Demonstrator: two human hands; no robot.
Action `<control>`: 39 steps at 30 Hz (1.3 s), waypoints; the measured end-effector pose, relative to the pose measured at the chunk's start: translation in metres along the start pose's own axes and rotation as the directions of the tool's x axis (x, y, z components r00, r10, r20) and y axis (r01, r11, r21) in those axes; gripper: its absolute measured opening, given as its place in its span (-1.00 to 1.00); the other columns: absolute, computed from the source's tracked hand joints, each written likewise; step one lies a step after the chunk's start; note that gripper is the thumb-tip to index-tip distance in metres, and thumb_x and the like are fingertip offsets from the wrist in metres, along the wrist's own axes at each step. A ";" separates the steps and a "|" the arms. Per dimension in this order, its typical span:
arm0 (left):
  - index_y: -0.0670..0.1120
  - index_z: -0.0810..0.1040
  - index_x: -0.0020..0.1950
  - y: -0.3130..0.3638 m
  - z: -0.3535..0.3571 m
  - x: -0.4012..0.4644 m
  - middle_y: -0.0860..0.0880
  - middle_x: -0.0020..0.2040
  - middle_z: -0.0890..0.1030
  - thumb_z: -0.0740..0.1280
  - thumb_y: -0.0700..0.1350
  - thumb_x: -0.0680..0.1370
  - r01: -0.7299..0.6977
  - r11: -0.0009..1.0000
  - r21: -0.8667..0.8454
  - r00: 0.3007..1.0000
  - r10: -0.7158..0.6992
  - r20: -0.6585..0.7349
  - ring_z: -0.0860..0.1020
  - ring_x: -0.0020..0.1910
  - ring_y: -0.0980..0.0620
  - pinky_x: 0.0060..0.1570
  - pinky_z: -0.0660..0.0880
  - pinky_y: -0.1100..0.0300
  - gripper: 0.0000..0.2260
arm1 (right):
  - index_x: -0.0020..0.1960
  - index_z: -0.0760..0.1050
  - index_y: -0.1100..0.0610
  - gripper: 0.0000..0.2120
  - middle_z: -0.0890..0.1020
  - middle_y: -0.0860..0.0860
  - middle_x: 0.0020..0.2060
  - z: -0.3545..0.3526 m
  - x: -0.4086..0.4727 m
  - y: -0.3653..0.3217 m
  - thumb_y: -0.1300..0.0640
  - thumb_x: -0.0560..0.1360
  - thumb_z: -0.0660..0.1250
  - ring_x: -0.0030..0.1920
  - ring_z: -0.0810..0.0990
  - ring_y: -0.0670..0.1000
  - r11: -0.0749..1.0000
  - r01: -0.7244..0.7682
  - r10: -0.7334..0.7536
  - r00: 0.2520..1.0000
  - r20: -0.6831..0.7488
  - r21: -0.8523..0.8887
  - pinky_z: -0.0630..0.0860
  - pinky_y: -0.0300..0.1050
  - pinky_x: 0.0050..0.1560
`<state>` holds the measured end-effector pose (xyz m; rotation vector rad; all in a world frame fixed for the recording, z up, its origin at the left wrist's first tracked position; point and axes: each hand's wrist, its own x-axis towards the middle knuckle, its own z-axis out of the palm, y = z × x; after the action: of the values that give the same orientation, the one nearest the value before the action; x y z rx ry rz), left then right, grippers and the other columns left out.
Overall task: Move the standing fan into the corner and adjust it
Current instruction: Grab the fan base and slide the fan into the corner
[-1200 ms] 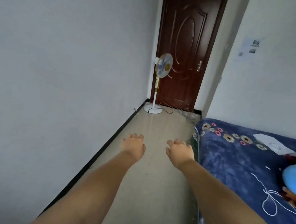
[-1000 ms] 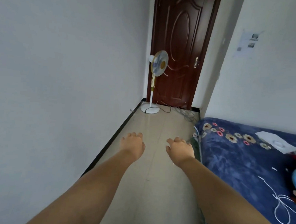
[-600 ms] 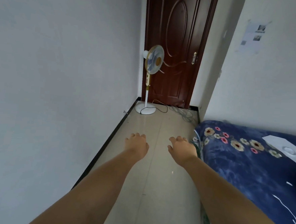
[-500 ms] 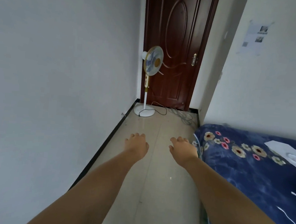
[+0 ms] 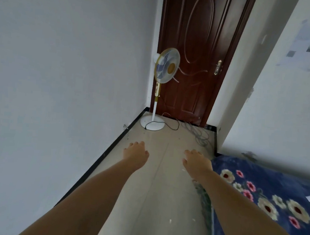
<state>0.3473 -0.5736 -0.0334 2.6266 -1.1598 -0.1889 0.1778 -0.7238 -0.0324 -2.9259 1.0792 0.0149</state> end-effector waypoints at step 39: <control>-0.09 0.37 0.22 0.002 0.088 0.851 -0.11 0.17 0.51 0.13 0.00 0.57 0.247 0.968 -0.042 0.963 -0.240 0.119 0.44 0.17 -0.10 0.04 0.39 0.03 -0.72 | 0.31 0.35 0.13 -0.66 0.48 0.09 0.24 0.040 0.881 0.182 0.05 0.60 0.06 0.21 0.48 0.09 0.994 0.107 -0.112 0.982 0.154 0.039 0.47 -0.02 0.15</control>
<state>0.8979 -1.2212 -0.1278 2.7320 -0.8454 -0.4173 0.7295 -1.4330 -0.0909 -2.8939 0.8879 0.2199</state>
